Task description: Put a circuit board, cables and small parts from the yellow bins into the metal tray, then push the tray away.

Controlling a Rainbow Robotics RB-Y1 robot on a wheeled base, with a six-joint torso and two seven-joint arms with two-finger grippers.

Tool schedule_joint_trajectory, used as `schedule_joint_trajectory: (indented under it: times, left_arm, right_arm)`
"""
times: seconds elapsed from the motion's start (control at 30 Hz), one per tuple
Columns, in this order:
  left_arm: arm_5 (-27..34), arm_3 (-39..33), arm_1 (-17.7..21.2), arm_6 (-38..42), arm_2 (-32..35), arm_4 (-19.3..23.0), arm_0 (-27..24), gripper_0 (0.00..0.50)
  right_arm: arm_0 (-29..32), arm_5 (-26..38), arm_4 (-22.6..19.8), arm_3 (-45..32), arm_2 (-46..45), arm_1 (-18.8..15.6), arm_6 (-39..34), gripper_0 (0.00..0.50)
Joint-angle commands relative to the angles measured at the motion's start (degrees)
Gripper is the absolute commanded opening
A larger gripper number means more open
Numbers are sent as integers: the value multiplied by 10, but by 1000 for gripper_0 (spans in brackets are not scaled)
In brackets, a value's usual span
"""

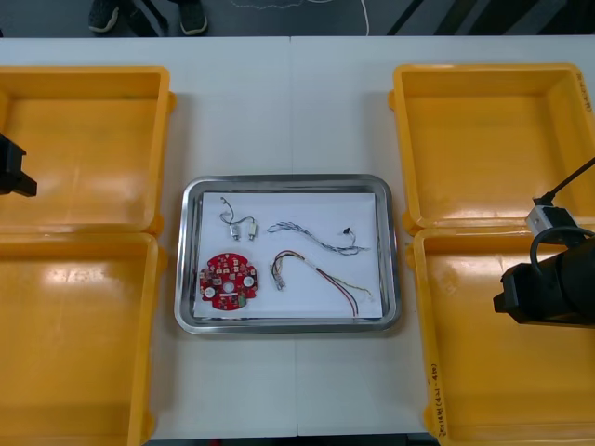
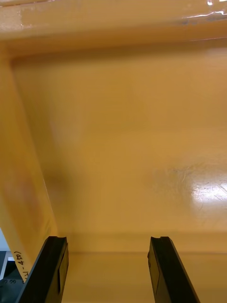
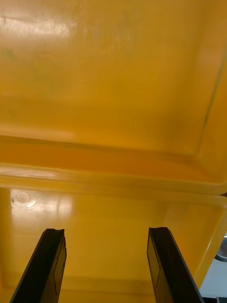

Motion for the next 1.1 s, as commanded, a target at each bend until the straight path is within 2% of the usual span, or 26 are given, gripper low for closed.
schedule_joint_trajectory:
  times: [0.03,0.4,0.6,1.1]
  left_arm:
    - [4,-49,25,-36,40,7,54,500]
    - [4,-106,21,-60,69,18,127,500]
    - [4,-133,-1,-77,100,18,160,500]
    - [4,-142,-9,-92,106,11,181,500]
  right_arm:
    - [6,-5,-6,-17,-16,4,-14,494]
    - [6,-4,-7,-18,-16,4,-14,493]
    - [6,-4,-7,-18,-17,4,-14,493]
    - [6,-5,-7,-18,-16,4,-13,493]
